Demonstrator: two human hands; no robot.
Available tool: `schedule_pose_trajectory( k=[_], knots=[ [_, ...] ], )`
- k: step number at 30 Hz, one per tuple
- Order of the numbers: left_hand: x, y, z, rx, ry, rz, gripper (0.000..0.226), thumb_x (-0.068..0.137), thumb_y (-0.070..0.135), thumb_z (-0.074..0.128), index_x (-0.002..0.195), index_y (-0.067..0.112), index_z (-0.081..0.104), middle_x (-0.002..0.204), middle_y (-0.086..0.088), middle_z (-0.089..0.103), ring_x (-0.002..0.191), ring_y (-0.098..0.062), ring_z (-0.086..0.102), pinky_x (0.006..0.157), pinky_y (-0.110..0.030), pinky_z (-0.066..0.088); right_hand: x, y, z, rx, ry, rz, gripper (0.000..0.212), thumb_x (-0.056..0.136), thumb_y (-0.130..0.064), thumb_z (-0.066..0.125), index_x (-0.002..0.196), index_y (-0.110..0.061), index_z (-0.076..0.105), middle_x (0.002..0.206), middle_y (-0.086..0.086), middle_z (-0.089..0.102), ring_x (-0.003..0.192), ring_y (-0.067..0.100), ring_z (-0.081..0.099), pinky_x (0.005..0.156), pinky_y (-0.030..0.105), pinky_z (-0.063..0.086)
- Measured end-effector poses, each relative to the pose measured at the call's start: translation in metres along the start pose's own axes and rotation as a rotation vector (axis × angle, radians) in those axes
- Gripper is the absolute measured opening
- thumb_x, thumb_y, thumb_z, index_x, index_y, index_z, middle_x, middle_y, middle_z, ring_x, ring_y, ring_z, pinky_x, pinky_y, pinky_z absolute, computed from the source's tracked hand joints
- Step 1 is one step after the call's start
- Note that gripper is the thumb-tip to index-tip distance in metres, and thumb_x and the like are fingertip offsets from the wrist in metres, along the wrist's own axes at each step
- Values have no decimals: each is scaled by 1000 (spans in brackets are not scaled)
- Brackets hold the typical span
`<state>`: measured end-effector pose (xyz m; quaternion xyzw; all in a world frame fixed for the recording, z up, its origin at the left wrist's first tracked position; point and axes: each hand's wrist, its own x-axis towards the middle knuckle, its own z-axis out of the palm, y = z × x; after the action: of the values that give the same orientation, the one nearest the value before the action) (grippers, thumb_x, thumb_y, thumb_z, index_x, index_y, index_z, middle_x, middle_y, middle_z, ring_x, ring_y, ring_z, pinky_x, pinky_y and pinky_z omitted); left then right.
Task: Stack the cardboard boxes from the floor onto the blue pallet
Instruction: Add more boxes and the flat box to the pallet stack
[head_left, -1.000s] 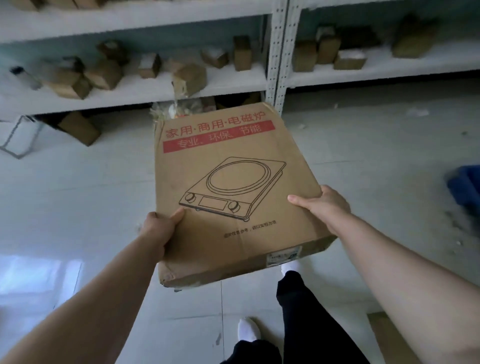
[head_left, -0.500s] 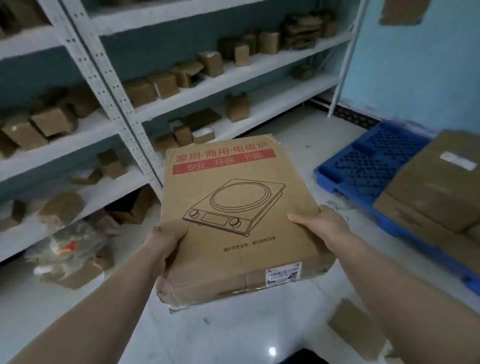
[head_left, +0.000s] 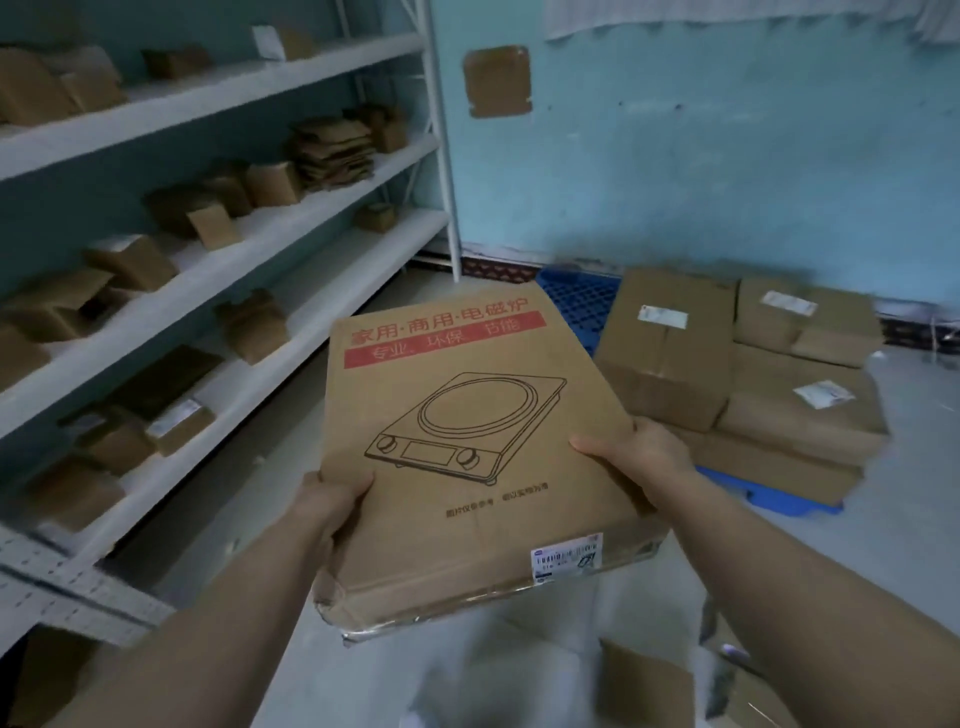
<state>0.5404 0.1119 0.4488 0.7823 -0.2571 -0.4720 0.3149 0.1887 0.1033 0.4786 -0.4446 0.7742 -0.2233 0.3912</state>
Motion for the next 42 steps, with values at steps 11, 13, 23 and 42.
schedule_pose_trajectory(
  k=[11,13,23,42],
  knots=[
    [138,155,98,239,-254,202,63,81,40,72,131,9,50,119,-14,64,103,-35,62,91,-46,52,95,-28,-7,278,265,255,96,41,-72,78,118,-19,61,113,4,67,98,26,62,84,42,53],
    [160,180,114,291,-308,219,66,81,42,71,133,9,49,122,-15,63,105,-36,61,94,-48,51,106,-34,-7,287,310,278,93,44,-72,77,118,-19,61,115,4,67,101,27,62,88,45,53],
    [210,267,230,361,-469,251,61,88,33,68,137,10,41,128,-17,57,112,-39,56,97,-54,47,200,-30,-42,351,370,363,79,63,-62,78,127,-19,57,125,6,64,113,30,59,95,43,48],
    [297,409,599,415,-398,104,67,93,30,62,148,12,28,145,-16,43,129,-39,43,107,-54,34,569,39,-261,454,253,433,79,63,-50,83,127,-14,53,121,6,64,98,21,61,83,36,51]
  ],
)
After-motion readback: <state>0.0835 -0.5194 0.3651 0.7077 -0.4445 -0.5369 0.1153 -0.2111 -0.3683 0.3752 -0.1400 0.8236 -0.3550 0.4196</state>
